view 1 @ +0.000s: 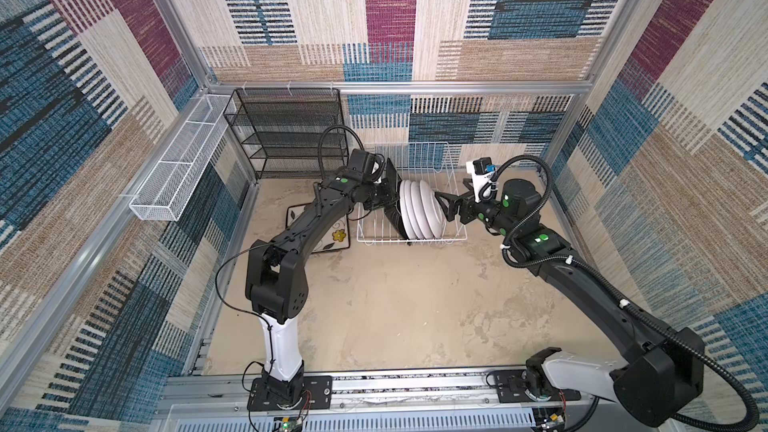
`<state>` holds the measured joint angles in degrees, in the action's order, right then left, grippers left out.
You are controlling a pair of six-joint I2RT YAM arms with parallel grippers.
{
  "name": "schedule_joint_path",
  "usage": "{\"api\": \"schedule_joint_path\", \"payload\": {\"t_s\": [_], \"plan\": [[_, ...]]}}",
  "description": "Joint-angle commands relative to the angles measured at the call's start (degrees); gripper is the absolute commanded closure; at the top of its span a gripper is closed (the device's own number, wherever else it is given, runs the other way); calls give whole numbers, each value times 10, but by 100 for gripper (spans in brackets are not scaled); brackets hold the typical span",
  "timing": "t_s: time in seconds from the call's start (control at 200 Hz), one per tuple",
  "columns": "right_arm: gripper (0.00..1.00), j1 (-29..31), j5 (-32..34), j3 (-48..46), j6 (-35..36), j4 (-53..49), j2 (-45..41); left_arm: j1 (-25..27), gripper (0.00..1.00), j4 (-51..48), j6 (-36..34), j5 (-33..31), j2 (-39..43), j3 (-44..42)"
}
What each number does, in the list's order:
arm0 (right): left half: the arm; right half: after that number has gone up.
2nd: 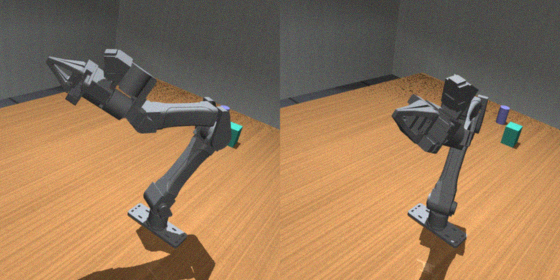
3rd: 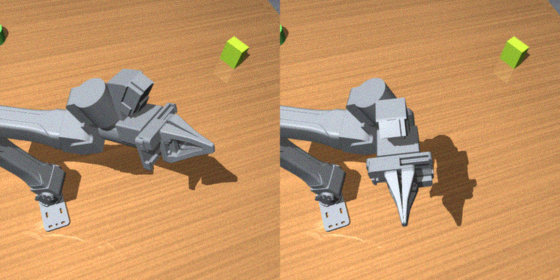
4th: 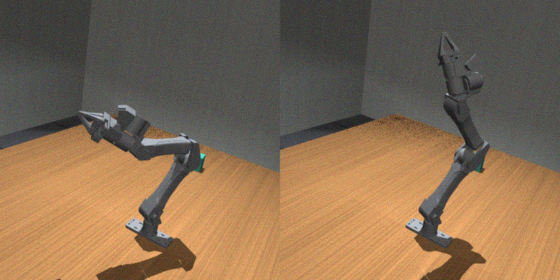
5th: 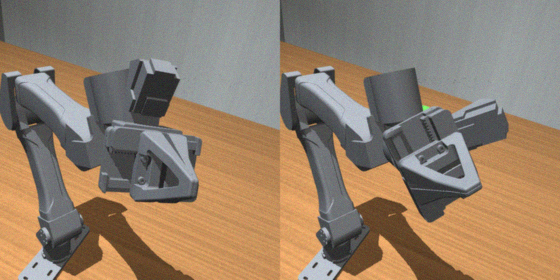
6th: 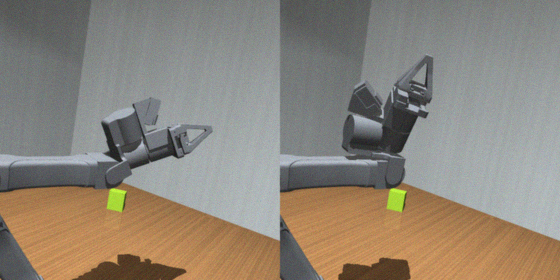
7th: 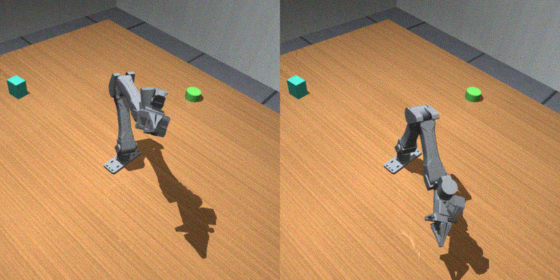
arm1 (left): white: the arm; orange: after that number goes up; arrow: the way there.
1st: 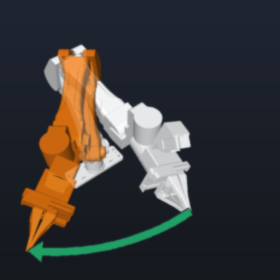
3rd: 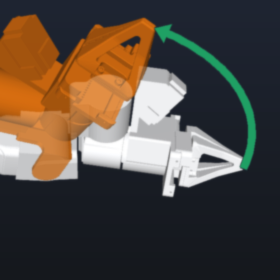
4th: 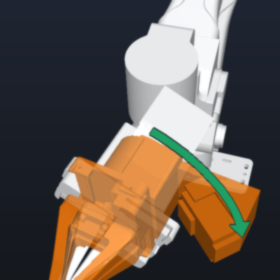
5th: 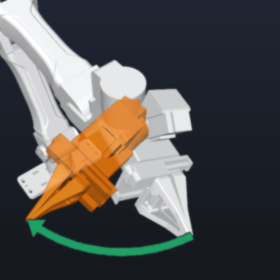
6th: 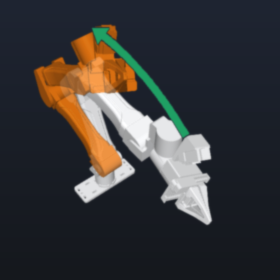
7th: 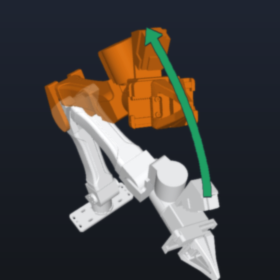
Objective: Unload the plates from the dish rack
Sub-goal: 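Lift the dark square plate up out of the rack with the left gripper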
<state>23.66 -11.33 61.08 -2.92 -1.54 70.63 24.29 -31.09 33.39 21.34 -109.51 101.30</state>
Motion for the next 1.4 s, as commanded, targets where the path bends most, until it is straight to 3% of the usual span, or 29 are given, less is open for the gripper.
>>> {"api": "schedule_joint_path", "payload": {"t_s": [0.0,1.392], "plan": [[1,0,5,-2,-4,17,-2,0,100,40,-36,14,26,-4],[1,0,3,14,-38,-8,-14,-1,100,51,-96,-97,176,-30]]}}
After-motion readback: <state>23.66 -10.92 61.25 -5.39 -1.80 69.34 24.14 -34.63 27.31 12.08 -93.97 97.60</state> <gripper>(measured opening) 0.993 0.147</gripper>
